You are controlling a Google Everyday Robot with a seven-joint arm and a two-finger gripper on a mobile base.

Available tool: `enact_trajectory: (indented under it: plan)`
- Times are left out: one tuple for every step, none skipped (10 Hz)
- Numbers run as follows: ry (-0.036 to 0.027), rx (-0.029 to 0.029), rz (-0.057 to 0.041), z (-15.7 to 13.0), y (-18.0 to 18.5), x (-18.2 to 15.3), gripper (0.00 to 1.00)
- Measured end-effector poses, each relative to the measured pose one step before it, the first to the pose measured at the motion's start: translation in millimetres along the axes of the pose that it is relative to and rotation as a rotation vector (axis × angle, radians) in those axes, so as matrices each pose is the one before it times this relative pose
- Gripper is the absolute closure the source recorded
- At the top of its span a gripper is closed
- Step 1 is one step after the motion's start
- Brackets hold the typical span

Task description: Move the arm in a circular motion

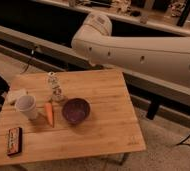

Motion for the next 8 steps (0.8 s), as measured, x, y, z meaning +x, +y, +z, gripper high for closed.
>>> enact_trajectory:
  plan:
    - [-0.03203, 0.00688, -0.03882, -9.08, 22.50, -24.44, 0.35]
    - [-0.02161, 0.00235, -0.03176, -7.68, 21.31, -16.98, 0.35]
    - [-0.01885, 0.00069, -0.03233, -8.93, 21.70, -15.02, 0.35]
    - [-0.03358, -0.01120, -0.05569, -16.53, 39.81, -22.50, 0.35]
    - [-0.01435, -0.00778, -0.02870, -8.19, 20.50, -9.78, 0.35]
    - [-0.02585, -0.02364, -0.04855, -13.40, 37.36, -14.16, 0.35]
    - [-0.01926, -0.02517, -0.04242, -10.58, 32.63, -9.60, 0.35]
    - [-0.02027, -0.04665, -0.06340, -12.09, 47.67, -7.24, 0.35]
